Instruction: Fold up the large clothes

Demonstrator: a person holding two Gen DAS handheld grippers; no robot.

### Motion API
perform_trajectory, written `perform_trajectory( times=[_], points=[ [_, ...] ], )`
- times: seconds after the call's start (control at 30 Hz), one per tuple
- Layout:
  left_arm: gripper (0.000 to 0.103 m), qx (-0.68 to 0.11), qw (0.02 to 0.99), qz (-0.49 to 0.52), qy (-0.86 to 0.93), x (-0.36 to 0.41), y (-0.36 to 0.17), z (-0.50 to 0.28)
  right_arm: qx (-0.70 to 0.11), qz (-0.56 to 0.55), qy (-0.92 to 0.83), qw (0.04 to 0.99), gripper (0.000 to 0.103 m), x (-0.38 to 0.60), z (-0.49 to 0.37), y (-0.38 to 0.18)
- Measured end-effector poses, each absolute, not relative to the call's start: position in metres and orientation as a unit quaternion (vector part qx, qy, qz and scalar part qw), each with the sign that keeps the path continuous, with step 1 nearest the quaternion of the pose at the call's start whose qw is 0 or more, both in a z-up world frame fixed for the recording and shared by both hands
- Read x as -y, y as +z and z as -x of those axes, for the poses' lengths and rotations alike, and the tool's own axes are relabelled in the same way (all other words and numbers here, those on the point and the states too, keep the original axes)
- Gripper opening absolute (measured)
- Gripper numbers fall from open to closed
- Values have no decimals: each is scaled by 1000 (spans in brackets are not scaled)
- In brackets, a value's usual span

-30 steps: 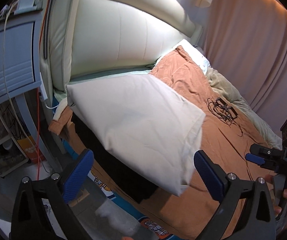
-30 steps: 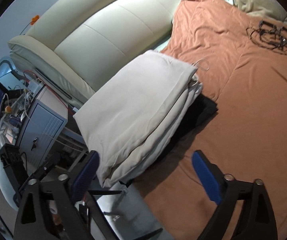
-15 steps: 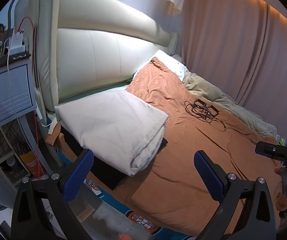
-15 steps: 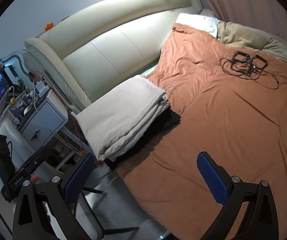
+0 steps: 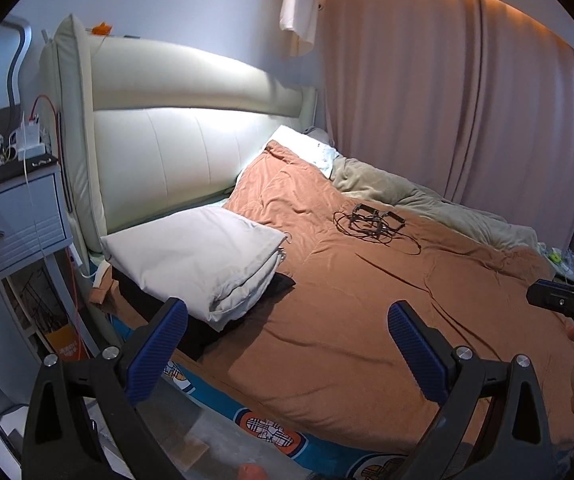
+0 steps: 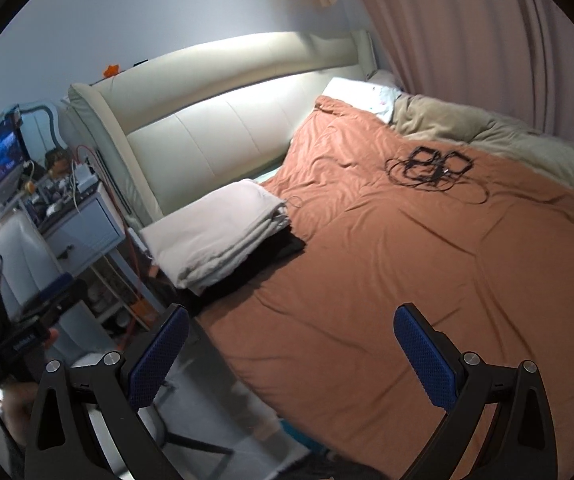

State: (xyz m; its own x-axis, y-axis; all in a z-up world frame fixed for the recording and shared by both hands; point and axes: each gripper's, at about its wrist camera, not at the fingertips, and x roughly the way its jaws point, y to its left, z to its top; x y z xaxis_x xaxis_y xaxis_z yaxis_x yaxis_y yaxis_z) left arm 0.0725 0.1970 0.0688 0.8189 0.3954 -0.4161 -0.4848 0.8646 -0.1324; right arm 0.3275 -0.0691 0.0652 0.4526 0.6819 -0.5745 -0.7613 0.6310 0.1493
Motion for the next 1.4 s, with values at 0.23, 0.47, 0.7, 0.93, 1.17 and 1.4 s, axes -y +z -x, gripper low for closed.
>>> perform_trajectory(
  times=[0.23, 0.47, 0.7, 0.93, 1.17, 1.4],
  points=[
    [103, -163, 959, 83, 217, -142, 71, -43, -266, 90, 393, 876, 103, 124, -276, 60],
    [103, -143, 968, 72, 192, -100, 64, -15, -236, 95, 380, 890, 103, 170, -226, 59],
    [103, -138, 973, 65, 175, -73, 51, 1, -205, 85, 369, 903, 103, 207, -188, 57],
    [103, -129, 976, 62, 166, -51, 42, 16, -192, 68, 355, 912, 103, 237, -166, 46],
    [103, -126, 977, 57, 161, -39, 32, 17, -188, 45, 340, 920, 103, 260, -162, 34],
    [103, -136, 978, 48, 150, -29, 24, 8, -199, 36, 322, 925, 103, 268, -165, 17]
  ],
)
